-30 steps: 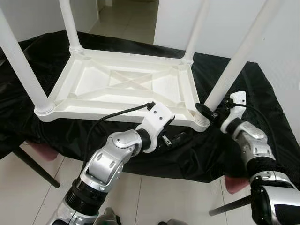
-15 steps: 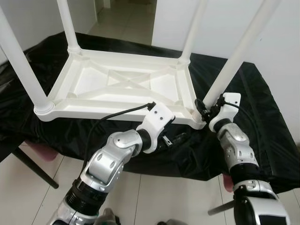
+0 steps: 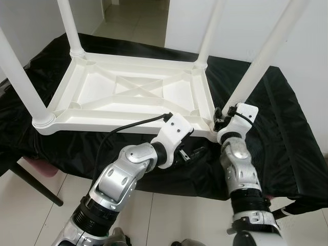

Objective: Building children table

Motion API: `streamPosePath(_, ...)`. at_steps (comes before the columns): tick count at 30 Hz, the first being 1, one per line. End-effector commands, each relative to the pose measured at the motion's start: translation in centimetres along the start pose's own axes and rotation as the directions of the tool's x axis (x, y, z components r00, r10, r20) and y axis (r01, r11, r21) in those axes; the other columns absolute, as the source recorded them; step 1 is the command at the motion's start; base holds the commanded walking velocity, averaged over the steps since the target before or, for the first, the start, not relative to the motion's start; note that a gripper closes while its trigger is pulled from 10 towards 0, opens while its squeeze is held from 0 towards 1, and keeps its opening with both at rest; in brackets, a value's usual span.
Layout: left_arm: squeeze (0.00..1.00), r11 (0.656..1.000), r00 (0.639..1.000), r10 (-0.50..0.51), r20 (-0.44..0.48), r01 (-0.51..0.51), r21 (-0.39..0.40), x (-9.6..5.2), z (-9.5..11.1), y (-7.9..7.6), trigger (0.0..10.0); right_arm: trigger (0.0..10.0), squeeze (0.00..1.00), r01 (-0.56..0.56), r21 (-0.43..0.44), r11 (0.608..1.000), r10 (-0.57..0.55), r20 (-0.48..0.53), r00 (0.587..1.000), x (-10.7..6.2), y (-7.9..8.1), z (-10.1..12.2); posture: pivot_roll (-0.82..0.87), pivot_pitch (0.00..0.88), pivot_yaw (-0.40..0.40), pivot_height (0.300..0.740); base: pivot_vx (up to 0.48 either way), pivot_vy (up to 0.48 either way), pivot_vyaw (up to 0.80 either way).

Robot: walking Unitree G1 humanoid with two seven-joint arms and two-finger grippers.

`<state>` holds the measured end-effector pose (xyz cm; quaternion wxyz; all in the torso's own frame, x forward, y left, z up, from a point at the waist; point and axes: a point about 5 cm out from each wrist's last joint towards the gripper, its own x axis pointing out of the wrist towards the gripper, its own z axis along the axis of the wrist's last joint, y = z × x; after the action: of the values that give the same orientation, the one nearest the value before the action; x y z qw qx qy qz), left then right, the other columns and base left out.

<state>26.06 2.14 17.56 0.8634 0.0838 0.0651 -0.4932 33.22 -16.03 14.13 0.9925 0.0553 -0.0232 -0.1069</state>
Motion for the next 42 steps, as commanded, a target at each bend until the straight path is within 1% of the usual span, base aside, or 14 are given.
streamPosePath(1, 0.0, 1.0, 1.0, -0.001, 0.001, 0.001, -0.001, 0.1, 0.0, -0.4, 10.0, 0.0, 0.0, 0.025, -0.004, 1.0, -0.025, -0.108, 0.994, -0.6, -0.1, -2.1, 0.07, 0.0, -0.061, 0.74, 0.0, 0.0, 0.0)
streamPosePath(2, 0.0, 1.0, 1.0, -0.001, 0.001, 0.001, -0.001, 0.1, 0.0, -0.4, 10.0, 0.0, 0.0, 0.025, -0.004, 1.0, -0.025, -0.108, 0.994, -0.6, -0.1, -2.1, 0.07, 0.0, -0.061, 0.74, 0.0, 0.0, 0.0)
streamPosePath(3, 0.0, 1.0, 1.0, -0.002, 0.002, 0.002, 0.0, 0.1, 0.0, -0.4, 10.0, 1.6, 0.0, 0.022, -0.008, 1.0, -0.023, -0.121, 0.992, -0.8, 0.0, -2.1, 0.07, 0.0, -0.061, 0.74, 0.0, 0.0, 0.0)
streamPosePath(4, 0.0, 1.0, 1.0, -0.002, 0.002, 0.002, 0.0, 0.1, 0.0, -0.4, 10.0, 1.6, 0.0, 0.022, -0.008, 1.0, -0.023, -0.121, 0.992, -0.8, 0.0, -2.1, 0.07, 0.0, -0.061, 0.74, 0.0, 0.0, 0.0)
streamPosePath(5, 0.0, 1.0, 1.0, -0.003, 0.002, 0.003, 0.0, 0.1, 0.0, -0.4, 10.0, 9.4, 0.0, 0.028, -0.015, 0.999, -0.03, -0.135, 0.99, -0.8, -0.1, -2.2, 0.07, 0.0, -0.061, 0.74, 0.0, 0.0, 0.0)
streamPosePath(7, 0.0, 1.0, 1.0, -0.003, 0.003, 0.003, 0.0, 0.1, 0.0, -0.4, 10.0, 10.0, 0.0, 0.039, -0.025, 0.999, -0.043, -0.144, 0.989, -0.9, -0.2, -2.3, 0.07, 0.0, -0.062, 0.74, 0.0, 0.0, 0.0)
streamPosePath(10, 0.0, 1.0, 1.0, -0.005, 0.004, 0.005, -0.001, 0.1, 0.0, -0.5, 10.0, 10.0, 0.01, 0.031, -0.032, 0.999, -0.036, -0.141, 0.989, -0.9, -0.4, -2.2, 0.06, 0.0, -0.062, 0.74, 0.0, 0.0, 0.0)
streamPosePath(11, 0.0, 1.0, 1.0, -0.005, 0.004, 0.005, -0.001, 0.1, 0.0, -0.5, 10.0, 10.0, 1.0, 0.022, -0.022, 1.0, -0.025, -0.138, 0.99, -0.8, -0.5, -2.1, 0.06, 0.0, -0.062, 0.74, 0.0, 0.0, 0.0)
streamPosePath(30, 0.0, 1.0, 1.0, 0.028, 0.009, -0.028, 0.002, 0.2, 0.2, 0.0, 10.0, 10.0, 1.0, -0.064, -0.066, 0.996, 0.06, -0.056, 0.997, 0.7, -3.2, -0.7, 0.08, 0.003, -0.082, 0.74, 0.0, 0.0, 0.0)
streamPosePath(31, 0.0, 0.999, 0.999, 0.032, 0.01, -0.032, 0.003, 0.2, 0.2, 0.2, 10.0, 10.0, 0.78, -0.093, -0.064, 0.994, 0.09, -0.045, 0.995, 0.9, -3.3, -0.5, 0.08, 0.002, -0.081, 0.74, 0.0, 0.0, 0.0)
streamPosePath(32, 0.0, 0.999, 0.999, 0.032, 0.01, -0.032, 0.003, 0.2, 0.2, 0.2, 10.0, 10.0, 0.78, -0.093, -0.064, 0.994, 0.09, -0.045, 0.995, 0.9, -3.3, -0.5, 0.08, 0.002, -0.081, 0.74, 0.0, 0.0, 0.0)
streamPosePath(33, 0.0, 0.999, 0.999, 0.035, 0.011, -0.035, 0.003, 0.2, 0.3, 0.3, 10.0, 10.0, 0.0, -0.141, -0.063, 0.988, 0.138, -0.035, 0.99, 1.1, -3.5, -0.2, 0.08, 0.001, -0.079, 0.74, 0.0, 0.0, 0.0)
streamPosePath(37, 0.0, 0.999, 0.999, 0.034, 0.013, -0.034, 0.008, 0.2, 0.4, 0.4, 10.0, 10.0, 0.0, -0.319, -0.073, 0.945, 0.318, -0.028, 0.948, 2.0, -4.2, 0.4, 0.07, 0.0, -0.071, 0.74, 0.0, 0.0, 0.0)
streamPosePath(42, 0.0, 1.0, 0.999, 0.029, 0.016, -0.029, 0.012, 0.2, 0.4, 0.4, 10.0, 10.0, 0.0, -0.421, -0.095, 0.902, 0.42, -0.039, 0.907, 2.0, -4.6, 0.5, 0.06, 0.0, -0.06, 0.74, 0.0, 0.0, 0.0)
